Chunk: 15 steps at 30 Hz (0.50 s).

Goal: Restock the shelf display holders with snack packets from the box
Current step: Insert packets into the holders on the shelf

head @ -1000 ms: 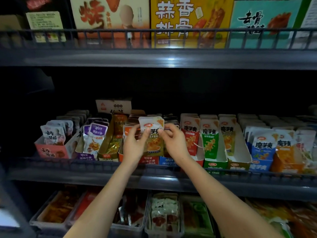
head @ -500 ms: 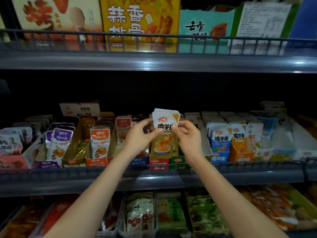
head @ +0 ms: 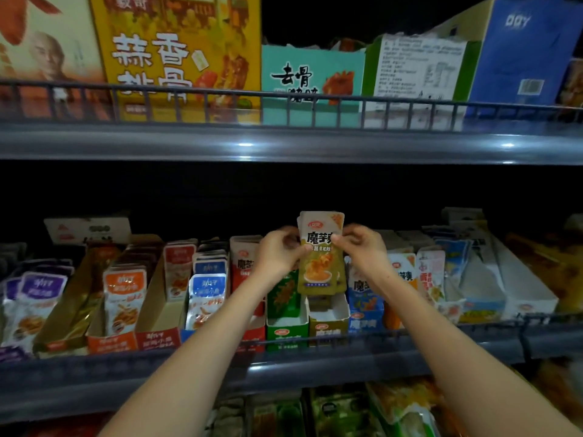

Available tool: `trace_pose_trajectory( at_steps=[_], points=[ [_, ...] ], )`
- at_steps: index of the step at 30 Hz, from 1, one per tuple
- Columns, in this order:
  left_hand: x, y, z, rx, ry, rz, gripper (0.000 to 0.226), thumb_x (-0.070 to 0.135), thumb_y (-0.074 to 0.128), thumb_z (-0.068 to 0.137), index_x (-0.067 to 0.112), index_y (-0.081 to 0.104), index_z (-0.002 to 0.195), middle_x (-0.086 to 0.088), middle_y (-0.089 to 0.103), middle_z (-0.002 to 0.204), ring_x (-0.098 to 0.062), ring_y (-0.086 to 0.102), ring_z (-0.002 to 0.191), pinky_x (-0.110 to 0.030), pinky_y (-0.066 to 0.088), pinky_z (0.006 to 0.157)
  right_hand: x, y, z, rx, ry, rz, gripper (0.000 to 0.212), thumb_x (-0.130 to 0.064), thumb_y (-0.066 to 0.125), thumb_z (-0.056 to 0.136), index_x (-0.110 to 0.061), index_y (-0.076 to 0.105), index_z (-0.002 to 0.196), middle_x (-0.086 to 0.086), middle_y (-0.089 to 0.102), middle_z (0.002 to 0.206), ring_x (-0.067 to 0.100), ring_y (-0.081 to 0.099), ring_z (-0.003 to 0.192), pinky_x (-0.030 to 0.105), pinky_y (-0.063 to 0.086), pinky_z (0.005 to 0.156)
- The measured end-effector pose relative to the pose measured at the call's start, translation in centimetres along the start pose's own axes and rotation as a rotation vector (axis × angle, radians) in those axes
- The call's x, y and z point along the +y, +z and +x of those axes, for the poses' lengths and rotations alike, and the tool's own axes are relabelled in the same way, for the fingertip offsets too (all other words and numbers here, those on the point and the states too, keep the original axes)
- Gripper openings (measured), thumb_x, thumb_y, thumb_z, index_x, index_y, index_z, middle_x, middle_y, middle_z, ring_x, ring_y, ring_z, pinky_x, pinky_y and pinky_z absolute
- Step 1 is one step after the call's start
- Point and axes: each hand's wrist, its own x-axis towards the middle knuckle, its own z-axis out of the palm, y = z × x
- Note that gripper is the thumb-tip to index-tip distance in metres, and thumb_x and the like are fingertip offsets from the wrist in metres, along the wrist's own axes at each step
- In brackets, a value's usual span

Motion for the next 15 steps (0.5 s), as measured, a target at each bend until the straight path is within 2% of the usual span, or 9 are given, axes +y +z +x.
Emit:
trace_pose_trajectory(
  at_steps=[2, 5, 7, 9, 12, 15],
  points=[
    [0.1, 0.6, 0.8, -0.024, -0.033, -0.031, 0.029, 0.021, 0.070, 0.084, 0.011, 0.062, 0.110, -0.002, 0.066, 0.099, -0.016, 0.064, 0.084, -0.025, 0.053, 0.062, 0.4, -0.3, 1.1, 0.003, 0.023, 0.001, 0.013, -0.015, 0.065, 0.089, -0.007, 0.061, 0.099, 0.009, 0.065, 0.094, 0.023, 0.063, 0.094, 0.030, 0.051, 0.078],
    [0.0, 1.2, 1.8, -0.082, -0.100, -0.043, 0.022, 0.018, 0.070, 0.085, 0.013, 0.059, 0.103, -0.012, 0.067, 0.101, -0.024, 0.067, 0.076, -0.028, 0.057, 0.055, 1.3, -0.6, 2.4, 0.001, 0.061, -0.041, 0.012, -0.015, 0.069, 0.085, -0.009, 0.064, 0.095, 0.007, 0.067, 0.096, 0.024, 0.063, 0.097, 0.040, 0.051, 0.086],
    [0.1, 1.2, 2.4, -0.119, -0.099, -0.019, 0.018, 0.015, 0.070, 0.084, 0.009, 0.060, 0.098, -0.016, 0.067, 0.098, -0.028, 0.067, 0.074, -0.037, 0.059, 0.059, 1.8, -0.6, 3.0, -0.014, 0.085, -0.076, 0.008, -0.018, 0.072, 0.082, -0.019, 0.064, 0.083, 0.005, 0.069, 0.095, 0.025, 0.064, 0.097, 0.045, 0.051, 0.089],
    [0.2, 0.9, 2.9, -0.165, -0.105, -0.022, 0.017, 0.012, 0.070, 0.084, 0.006, 0.060, 0.097, -0.018, 0.067, 0.096, -0.034, 0.068, 0.077, -0.044, 0.059, 0.067, 2.3, -0.6, 3.8, -0.008, 0.091, -0.154, 0.016, -0.025, 0.076, 0.078, -0.031, 0.062, 0.074, 0.003, 0.071, 0.096, 0.023, 0.065, 0.095, 0.049, 0.051, 0.088],
    [0.1, 0.6, 3.3, -0.217, -0.138, -0.072, 0.010, 0.009, 0.068, 0.086, 0.009, 0.059, 0.090, -0.017, 0.067, 0.093, -0.038, 0.068, 0.080, -0.046, 0.058, 0.072, 2.5, -0.6, 4.6, -0.005, 0.106, -0.191, 0.014, -0.031, 0.079, 0.074, -0.033, 0.065, 0.076, 0.001, 0.071, 0.098, 0.020, 0.065, 0.093, 0.048, 0.052, 0.087],
    [-0.5, 0.6, 3.3, -0.186, -0.151, -0.152, 0.010, 0.007, 0.069, 0.085, 0.010, 0.060, 0.086, -0.015, 0.067, 0.091, -0.039, 0.068, 0.081, -0.047, 0.058, 0.073, 2.4, -0.4, 4.9, -0.042, 0.117, -0.174, 0.017, -0.030, 0.079, 0.074, -0.036, 0.064, 0.073, 0.002, 0.072, 0.098, 0.022, 0.067, 0.091, 0.049, 0.053, 0.085]
  ],
)
